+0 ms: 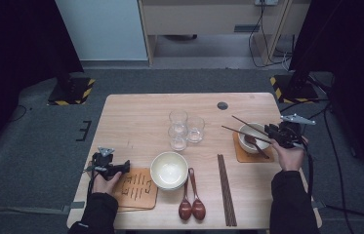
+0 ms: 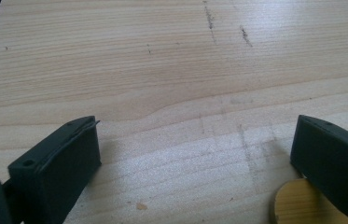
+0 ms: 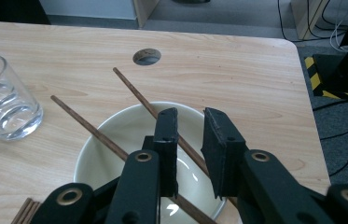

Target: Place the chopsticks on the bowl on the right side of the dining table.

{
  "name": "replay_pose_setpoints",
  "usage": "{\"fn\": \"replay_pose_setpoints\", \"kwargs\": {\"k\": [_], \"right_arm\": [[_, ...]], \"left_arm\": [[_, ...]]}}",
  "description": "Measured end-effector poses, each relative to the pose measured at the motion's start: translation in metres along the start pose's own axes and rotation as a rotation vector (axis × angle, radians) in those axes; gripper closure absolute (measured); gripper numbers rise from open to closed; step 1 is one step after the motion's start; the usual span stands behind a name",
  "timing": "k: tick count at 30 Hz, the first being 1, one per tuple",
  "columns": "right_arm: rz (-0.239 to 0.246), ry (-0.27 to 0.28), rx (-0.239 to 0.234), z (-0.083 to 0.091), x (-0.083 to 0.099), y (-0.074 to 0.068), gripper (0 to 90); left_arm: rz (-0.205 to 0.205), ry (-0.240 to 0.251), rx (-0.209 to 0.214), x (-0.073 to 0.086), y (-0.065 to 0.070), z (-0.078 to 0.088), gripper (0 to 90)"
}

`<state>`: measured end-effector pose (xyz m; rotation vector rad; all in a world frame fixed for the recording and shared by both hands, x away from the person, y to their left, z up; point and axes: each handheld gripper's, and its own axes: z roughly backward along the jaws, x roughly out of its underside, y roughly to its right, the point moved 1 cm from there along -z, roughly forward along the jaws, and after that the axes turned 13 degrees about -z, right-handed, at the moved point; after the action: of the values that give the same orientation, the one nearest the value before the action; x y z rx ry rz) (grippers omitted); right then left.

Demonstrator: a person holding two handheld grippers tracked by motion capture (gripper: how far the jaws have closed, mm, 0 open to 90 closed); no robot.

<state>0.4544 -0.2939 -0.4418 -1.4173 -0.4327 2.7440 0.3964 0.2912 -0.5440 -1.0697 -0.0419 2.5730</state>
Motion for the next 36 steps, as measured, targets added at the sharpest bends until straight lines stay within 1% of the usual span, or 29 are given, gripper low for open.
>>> {"fn": "replay_pose_setpoints", "kwargs": {"k": [2,6,10,17,19,22,28,36], "right_arm": [[0.002,-0.001,0.002,-0.004,-0.001,0.000,76.8],[-0.004,-0.019,0.008,-0.012,0.001,0.000,78.2],[0.001,-0.035,0.020,-0.020,0.002,0.001,79.2],[-0.014,-0.048,0.023,-0.029,0.002,0.002,81.1],[-0.016,-0.062,0.029,-0.032,0.004,0.003,81.5],[-0.011,-0.062,0.036,-0.035,0.005,0.003,82.1],[-0.018,-0.079,0.031,-0.038,0.006,0.003,81.7],[-0.006,-0.101,0.000,-0.040,0.007,0.000,81.5]], "left_arm": [[0.000,0.000,0.000,0.000,0.000,0.000,0.2],[0.000,0.001,0.000,0.000,0.000,0.000,0.3],[0.000,0.000,0.000,0.000,0.000,0.000,0.2],[0.000,0.000,0.000,0.000,0.000,0.000,0.3],[0.000,0.000,0.000,0.000,0.000,0.000,0.2],[0.000,0.000,0.000,0.000,0.000,0.000,0.3],[0.000,0.000,0.000,0.000,0.000,0.000,0.2],[0.000,0.000,0.000,0.000,0.000,0.000,0.2]]}}
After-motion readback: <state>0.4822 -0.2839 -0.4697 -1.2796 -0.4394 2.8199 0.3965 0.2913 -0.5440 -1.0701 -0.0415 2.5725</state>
